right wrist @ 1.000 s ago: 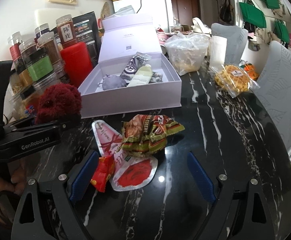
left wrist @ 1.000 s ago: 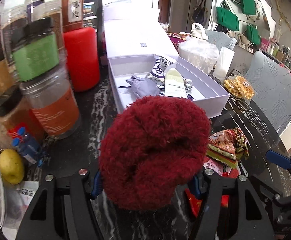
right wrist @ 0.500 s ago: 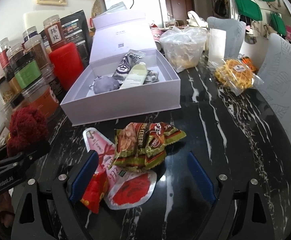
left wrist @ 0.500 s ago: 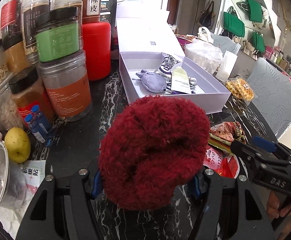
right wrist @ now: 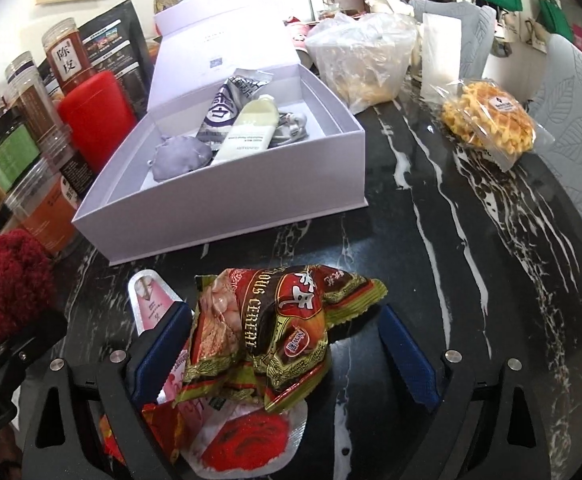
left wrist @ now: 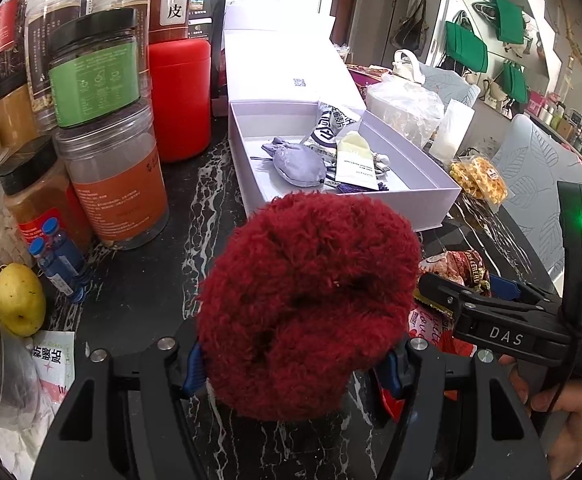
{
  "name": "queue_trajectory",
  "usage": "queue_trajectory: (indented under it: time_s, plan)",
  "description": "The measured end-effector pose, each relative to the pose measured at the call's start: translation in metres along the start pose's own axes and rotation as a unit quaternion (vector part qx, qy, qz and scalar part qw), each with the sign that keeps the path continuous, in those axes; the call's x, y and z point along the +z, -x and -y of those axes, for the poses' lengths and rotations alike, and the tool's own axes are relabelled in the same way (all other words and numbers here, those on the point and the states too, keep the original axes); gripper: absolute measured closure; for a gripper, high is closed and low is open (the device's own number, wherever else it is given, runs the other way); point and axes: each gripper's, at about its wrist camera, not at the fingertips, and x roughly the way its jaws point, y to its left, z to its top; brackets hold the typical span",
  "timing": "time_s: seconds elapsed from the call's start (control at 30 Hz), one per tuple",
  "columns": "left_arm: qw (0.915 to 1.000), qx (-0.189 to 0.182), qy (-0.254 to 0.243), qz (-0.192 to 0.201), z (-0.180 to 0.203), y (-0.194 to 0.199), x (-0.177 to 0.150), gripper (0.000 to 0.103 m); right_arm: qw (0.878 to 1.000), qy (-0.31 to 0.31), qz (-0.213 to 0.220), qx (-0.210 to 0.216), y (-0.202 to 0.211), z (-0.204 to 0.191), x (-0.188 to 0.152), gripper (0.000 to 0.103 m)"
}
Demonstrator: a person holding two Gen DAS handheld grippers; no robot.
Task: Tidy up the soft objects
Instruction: 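Close the right gripper on the red-gold cereal snack pack while the left gripper holds the ball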
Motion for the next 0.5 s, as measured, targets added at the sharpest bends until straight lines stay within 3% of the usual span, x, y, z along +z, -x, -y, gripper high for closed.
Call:
queue_trajectory:
  time_s: [0.07,0.13,0.23,0.5]
  plan:
    - [1.0,-0.001,0.0,-0.001,0.0,0.0,-0.001,0.038,1.0,0.002,0.002,0.005,0.0,-0.001,-0.001,0.016]
    - [1.0,-0.001,0.0,-0.001,0.0,0.0,0.0,0.038,1.0,0.0,0.005,0.023,0.001,-0.001,-0.002,0.039]
    - [1.0,0.0,0.0,0.0,0.0,0.001,-0.001,0.038,1.0,0.0,0.008,0.018,0.003,-0.003,-0.002,0.05]
    - [0.9999,0.006,-0.006,0.011,0.002,0.008,-0.001,0.038,0.999,0.009,0.038,0.024,0.024,-0.006,-0.005,0.051]
